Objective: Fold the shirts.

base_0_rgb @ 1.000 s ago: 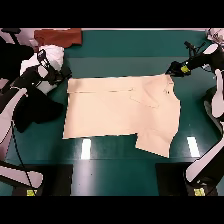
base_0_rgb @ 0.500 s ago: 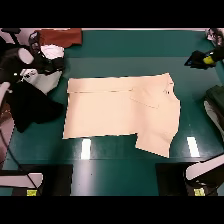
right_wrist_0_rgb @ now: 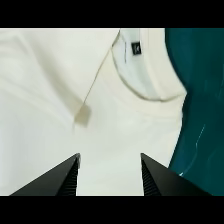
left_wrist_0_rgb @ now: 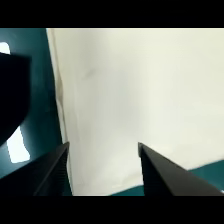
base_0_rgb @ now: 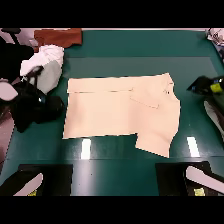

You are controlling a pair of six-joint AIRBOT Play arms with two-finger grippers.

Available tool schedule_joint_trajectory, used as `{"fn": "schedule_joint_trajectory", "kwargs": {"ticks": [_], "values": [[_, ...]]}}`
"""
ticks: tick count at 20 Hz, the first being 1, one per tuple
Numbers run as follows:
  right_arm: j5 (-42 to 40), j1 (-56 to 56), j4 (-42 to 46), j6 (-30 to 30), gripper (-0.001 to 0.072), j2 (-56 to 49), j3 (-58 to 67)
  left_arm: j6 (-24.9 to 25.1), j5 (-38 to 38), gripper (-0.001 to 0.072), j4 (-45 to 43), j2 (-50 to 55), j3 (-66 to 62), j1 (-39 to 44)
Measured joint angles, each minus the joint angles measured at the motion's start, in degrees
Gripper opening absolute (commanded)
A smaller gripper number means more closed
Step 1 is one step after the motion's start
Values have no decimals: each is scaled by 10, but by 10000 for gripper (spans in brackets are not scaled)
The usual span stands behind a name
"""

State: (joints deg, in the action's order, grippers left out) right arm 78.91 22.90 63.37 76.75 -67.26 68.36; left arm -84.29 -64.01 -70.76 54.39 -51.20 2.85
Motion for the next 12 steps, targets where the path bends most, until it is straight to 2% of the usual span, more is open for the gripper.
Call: {"fn": "schedule_joint_trajectory", "kwargs": {"ticks": [4, 9, 11, 12], "values": [[-10, 1, -5, -11, 450, 111, -138, 34, -15, 521, 52, -38, 94, 0], [-21, 1, -27, -17, 452, 202, -242, 59, 0, 521, 74, -51, 161, 0], [-12, 2, -28, -17, 519, 219, -269, 63, 9, 520, 76, -52, 170, 0], [-9, 4, -26, -17, 519, 227, -283, 64, 12, 520, 76, -53, 173, 0]]}}
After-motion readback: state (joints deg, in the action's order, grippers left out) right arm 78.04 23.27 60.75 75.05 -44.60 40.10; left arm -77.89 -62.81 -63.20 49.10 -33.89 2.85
